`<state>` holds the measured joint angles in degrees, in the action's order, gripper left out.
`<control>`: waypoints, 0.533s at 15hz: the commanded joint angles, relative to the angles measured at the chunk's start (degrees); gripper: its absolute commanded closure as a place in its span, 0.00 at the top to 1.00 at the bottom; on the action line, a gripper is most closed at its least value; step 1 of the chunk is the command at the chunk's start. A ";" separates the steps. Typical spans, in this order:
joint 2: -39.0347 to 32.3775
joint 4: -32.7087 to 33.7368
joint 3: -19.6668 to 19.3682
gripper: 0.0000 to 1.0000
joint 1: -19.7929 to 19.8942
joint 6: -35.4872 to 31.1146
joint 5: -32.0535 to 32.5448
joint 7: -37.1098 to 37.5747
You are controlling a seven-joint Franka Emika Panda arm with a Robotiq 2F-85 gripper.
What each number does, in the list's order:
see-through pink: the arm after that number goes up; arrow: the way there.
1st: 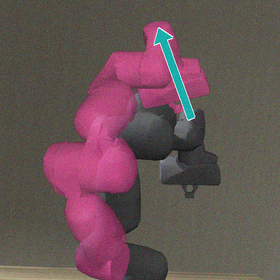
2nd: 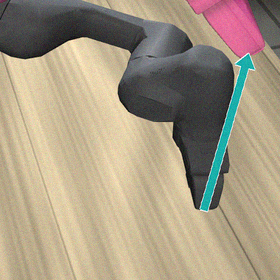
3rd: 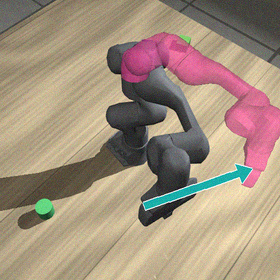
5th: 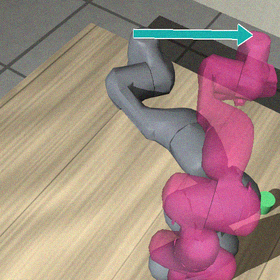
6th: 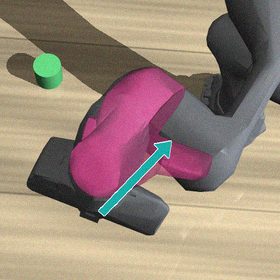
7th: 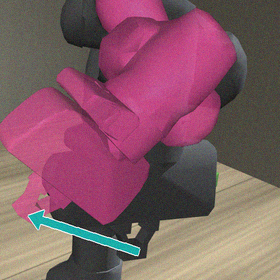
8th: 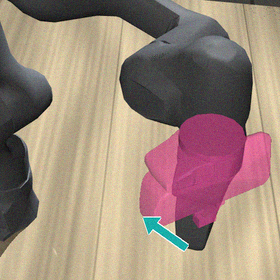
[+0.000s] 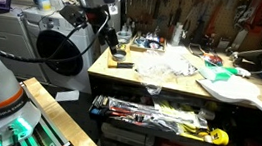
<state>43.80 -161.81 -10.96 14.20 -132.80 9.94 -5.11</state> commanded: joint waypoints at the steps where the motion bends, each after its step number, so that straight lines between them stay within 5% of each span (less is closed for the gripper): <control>1: 0.00 0.13 0.24 1.00 0.21 0.19 -0.26 -0.18; 3: 0.00 0.13 0.24 1.00 0.21 0.19 -0.26 -0.18; 8: -7.89 6.66 3.29 1.00 -6.92 -0.16 -0.46 -5.15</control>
<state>41.56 -158.01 -8.87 11.41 -132.80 9.93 -7.53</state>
